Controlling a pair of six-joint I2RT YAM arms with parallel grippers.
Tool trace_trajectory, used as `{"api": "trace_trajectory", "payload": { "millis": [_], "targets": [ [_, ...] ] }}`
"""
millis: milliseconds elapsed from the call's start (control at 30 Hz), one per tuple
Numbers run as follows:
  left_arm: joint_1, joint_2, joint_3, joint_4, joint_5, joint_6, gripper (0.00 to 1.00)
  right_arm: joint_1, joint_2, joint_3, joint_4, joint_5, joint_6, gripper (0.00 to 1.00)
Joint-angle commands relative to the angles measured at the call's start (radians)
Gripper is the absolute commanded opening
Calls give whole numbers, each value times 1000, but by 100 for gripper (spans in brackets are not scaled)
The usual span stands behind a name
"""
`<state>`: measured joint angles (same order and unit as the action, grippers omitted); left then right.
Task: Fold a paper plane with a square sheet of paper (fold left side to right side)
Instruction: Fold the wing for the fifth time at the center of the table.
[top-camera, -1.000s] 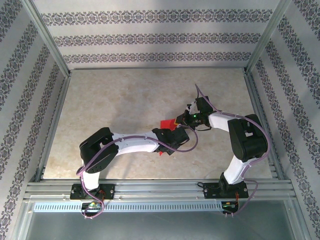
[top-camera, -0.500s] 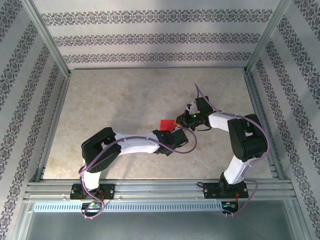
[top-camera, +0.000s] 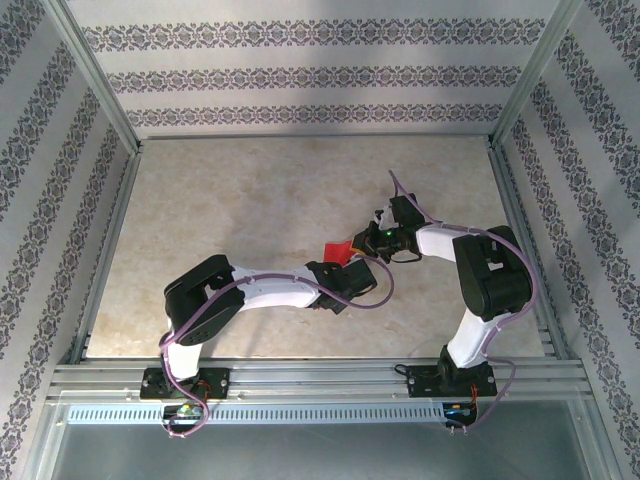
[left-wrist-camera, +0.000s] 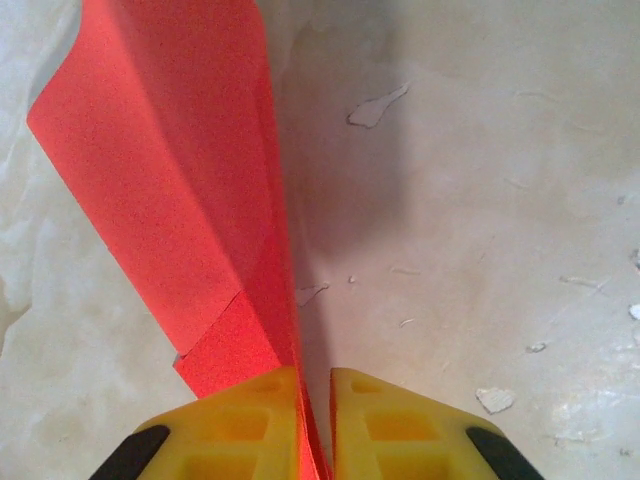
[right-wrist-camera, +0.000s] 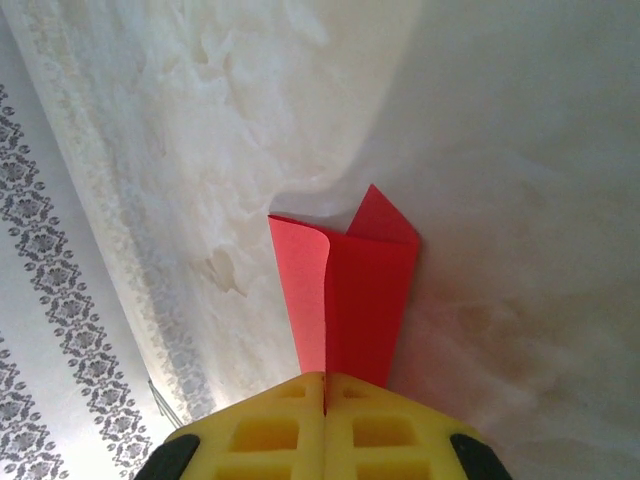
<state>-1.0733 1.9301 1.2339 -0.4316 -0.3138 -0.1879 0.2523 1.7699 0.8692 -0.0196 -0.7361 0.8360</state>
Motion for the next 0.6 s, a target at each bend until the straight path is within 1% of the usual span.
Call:
{"api": "trace_trajectory", "payload": {
  "millis": [0, 100, 267, 467, 567],
  "targets": [
    [-14, 27, -10, 13, 13, -22, 13, -15, -22, -19, -6, 54, -2, 11],
    [-14, 36, -8, 14, 14, -22, 10, -36, -59, -42, -9, 88, -9, 17],
    [-14, 47, -5, 16, 18, -22, 8, -100, -155, -95, -48, 173, -40, 23],
    [-10, 40, -9, 23, 12, -27, 6, -173, -269, -141, -93, 217, -80, 27],
    [12, 1, -27, 49, 43, -39, 4, -192, -312, -150, -102, 213, -108, 29]
  ]
}}
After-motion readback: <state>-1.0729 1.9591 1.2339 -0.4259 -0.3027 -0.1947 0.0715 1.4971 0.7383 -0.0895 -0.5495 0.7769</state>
